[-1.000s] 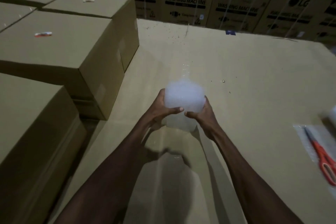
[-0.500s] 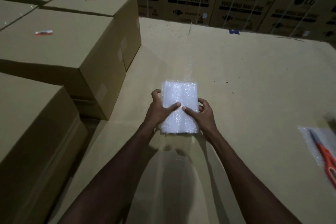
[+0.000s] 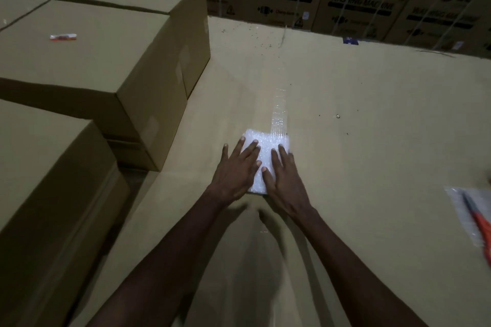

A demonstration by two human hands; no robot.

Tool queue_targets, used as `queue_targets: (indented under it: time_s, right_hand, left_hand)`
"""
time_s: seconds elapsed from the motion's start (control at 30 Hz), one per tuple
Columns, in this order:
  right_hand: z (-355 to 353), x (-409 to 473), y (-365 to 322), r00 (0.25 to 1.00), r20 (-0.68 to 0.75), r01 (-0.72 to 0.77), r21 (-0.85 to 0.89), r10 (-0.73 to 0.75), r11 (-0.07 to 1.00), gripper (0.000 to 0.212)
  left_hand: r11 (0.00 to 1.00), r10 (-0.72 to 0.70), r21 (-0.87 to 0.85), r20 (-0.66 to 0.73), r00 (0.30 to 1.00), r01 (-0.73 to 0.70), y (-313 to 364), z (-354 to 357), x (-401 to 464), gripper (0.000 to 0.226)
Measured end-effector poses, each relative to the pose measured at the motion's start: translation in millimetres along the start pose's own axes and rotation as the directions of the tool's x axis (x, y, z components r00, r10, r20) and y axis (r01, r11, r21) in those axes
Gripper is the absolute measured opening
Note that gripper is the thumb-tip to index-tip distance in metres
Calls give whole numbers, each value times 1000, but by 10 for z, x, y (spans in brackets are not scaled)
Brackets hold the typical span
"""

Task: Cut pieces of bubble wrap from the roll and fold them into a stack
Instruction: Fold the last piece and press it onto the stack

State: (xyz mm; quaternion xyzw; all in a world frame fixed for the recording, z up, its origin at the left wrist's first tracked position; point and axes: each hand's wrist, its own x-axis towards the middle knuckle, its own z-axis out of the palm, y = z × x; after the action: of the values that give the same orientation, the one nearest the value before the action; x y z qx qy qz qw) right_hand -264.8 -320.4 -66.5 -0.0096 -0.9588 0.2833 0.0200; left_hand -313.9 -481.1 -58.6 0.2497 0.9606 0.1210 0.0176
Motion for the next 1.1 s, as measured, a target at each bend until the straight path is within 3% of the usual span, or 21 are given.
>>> queue_targets:
  time_s: [0.23,0.43,0.67,0.8,0.97,1.1]
  right_hand:
    - [40,217,52,996,77,57,-271,-37,961,70]
    - [53,208,42,994,106,29,-205,-8,978,68]
    - [-338,199,-46,994,100,53,-186,-34,981,67]
    - [-627,63,-101,998,33,53,-171,-48,984,63]
    - [-940,-353,34,1000,0,14,-186,-15,982,62]
    - [-1213,-829,339,999,-31,-47,-202,41,978,62]
  left_hand:
    - [999,7,47,5,1000,-7,-135,68,131,59]
    - [996,22,82,18,1000,-23,-163,78,147,78]
    - [986,18,167,11,1000,-19,-20,-245,162,63]
    - [988,49,146,-46,998,-42,208,-465,82,61]
    - [986,149,88,-123,981,-139,624,-428,-110,78]
    - [985,168,48,-65,984,-165,1215,-302,-236,82]
